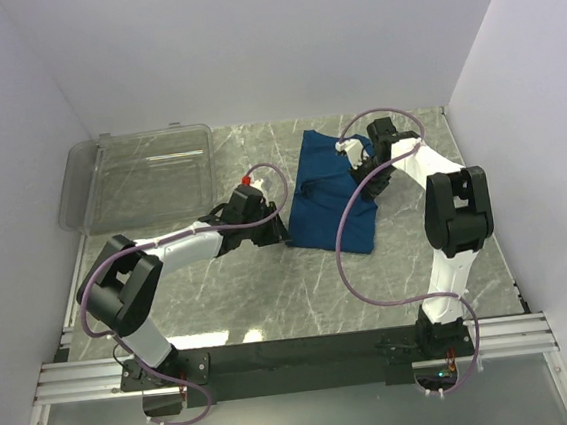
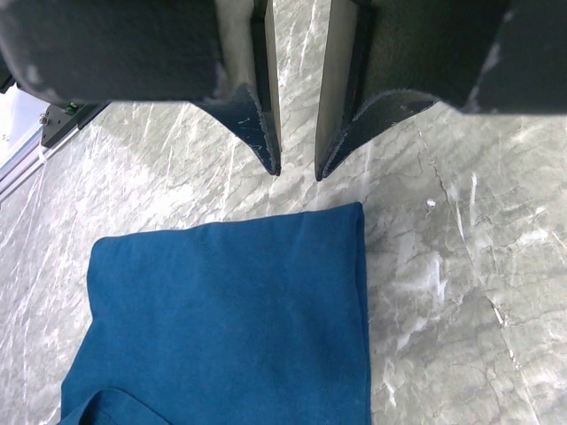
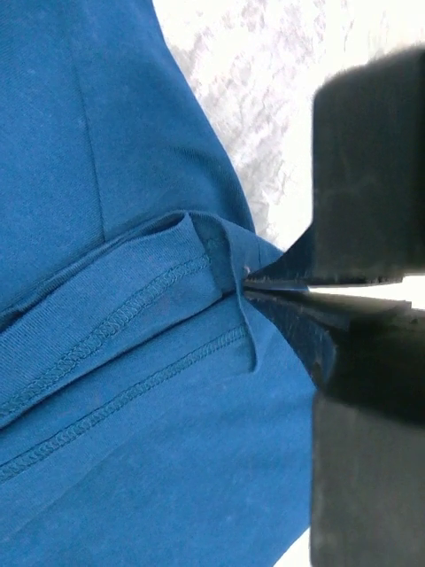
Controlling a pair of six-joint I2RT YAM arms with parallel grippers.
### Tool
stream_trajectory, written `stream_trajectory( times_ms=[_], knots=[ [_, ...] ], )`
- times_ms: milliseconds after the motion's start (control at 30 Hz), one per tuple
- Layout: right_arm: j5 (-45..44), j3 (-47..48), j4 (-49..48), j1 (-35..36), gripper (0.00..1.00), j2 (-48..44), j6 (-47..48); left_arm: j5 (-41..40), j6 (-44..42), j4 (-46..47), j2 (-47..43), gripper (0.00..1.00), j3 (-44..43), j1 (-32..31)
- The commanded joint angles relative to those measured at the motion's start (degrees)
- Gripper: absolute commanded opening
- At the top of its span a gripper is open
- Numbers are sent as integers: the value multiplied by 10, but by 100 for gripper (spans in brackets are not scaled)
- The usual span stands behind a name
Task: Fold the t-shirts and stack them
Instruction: Fold the tshirt
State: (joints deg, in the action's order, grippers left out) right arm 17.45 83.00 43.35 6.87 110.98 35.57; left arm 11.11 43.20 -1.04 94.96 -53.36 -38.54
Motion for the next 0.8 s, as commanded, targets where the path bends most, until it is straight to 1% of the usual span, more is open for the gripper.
stream_trajectory(
  times_ms=[0,67,100,133,167,200,267,333,433,600,700,733,767],
  knots=[
    [10,1,3,4,5,7,-7,0,6,24,-23,28,0,1],
    [11,1,-4,2,2,-4,-10,0,4,22,-27,28,1,0],
    [12,3,-1,3,3,-7,-10,-1,5,21,-28,28,2,1],
    [14,7,2,2,6,-9,-9,-1,3,20,-29,28,1,1],
    [16,10,7,2,21,-11,-10,-4,4,20,-32,28,4,1],
    [21,15,14,3,30,-12,-9,-5,4,20,-34,28,5,1],
    [21,10,16,5,44,-16,-10,-7,4,22,-35,29,7,1],
    [14,1,6,5,47,-18,-11,-6,7,27,-36,29,10,0],
    [5,-8,-1,8,48,-13,-16,-7,11,31,-36,29,13,0],
    [-14,-8,-11,12,47,6,-27,-7,8,26,-40,29,13,1],
    [-21,-6,-15,13,40,13,-32,-8,7,24,-42,29,16,1],
    [-22,-6,-15,12,33,13,-33,-8,8,24,-44,29,17,1],
    [-23,-7,-15,13,28,12,-31,-7,8,24,-44,29,19,1]
  ],
)
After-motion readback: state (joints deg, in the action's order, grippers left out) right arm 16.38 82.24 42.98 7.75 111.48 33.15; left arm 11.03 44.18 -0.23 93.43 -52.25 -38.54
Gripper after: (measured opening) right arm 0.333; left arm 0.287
